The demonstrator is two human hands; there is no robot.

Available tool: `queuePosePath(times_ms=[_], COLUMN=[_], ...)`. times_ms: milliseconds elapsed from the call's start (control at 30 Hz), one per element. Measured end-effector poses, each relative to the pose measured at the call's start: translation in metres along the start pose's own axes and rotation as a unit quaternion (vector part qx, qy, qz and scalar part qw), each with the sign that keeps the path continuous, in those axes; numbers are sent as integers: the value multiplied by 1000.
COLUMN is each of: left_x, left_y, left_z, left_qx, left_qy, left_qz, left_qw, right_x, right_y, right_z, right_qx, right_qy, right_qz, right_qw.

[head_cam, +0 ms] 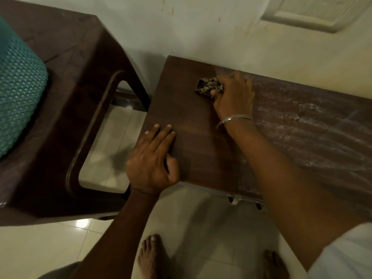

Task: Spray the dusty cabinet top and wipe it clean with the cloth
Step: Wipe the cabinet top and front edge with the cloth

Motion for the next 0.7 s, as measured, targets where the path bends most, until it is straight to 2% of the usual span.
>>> queuePosePath(times_ms=[267, 533, 700], left_x=[-1, -2, -2], left_y=[-2, 0, 0], left_z=[-2, -1, -1], left_qx=[2, -7, -11], left_qy=[1, -10, -12], left_qz=[2, 16, 16], left_qw=[1000, 1000, 1000], right_x=[-23, 49, 29], right_y=[0, -6, -3], right_z=[6, -10, 0], right_qx=[-8, 7, 13], right_qy=[5, -8, 10], right_qz=[19, 16, 29], right_qw=[1000, 1000, 999])
Point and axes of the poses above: each hand's wrist, its own x-axis towards the middle knuckle, its own y-axis out of the back of the hand, z = x × y, the point moved 9 cm from there along x, towards the middle knuckle, and after that the axes turned 5 degrees about -y, right-handed, at the moved point
